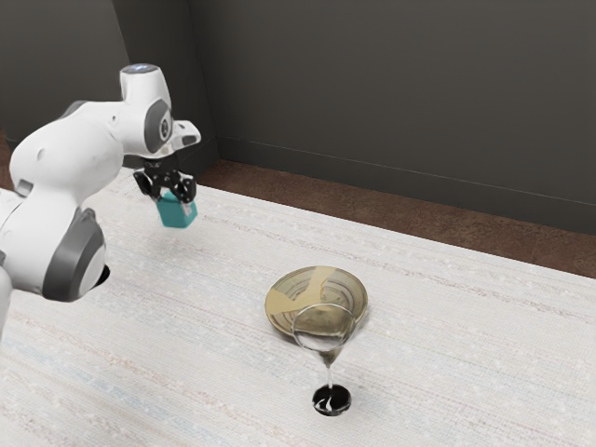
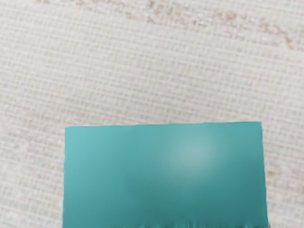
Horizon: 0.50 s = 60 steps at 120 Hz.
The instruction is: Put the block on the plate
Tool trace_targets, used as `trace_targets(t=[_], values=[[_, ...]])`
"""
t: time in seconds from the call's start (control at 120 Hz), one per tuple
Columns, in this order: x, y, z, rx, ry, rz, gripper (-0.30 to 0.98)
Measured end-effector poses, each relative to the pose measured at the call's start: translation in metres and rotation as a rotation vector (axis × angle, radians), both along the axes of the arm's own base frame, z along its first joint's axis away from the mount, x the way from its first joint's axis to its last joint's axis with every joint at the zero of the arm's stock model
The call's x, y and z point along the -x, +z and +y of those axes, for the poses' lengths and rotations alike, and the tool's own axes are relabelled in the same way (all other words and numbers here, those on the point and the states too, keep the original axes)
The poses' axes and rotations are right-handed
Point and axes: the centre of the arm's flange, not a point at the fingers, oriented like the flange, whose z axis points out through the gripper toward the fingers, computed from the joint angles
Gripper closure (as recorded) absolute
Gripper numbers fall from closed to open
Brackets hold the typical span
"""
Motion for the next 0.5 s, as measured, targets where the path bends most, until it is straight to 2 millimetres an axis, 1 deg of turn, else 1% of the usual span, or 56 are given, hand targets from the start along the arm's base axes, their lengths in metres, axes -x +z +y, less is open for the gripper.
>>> trace_targets(t=[0.117, 0.275, 0.5], values=[[-0.007, 0.002, -0.034, -0.014, -0.037, 0.005, 0.48], [-0.012, -0.001, -0.071, -0.027, -0.067, 0.016, 0.48], [-0.020, -0.002, -0.140, -0.032, -0.126, 0.013, 0.48]])
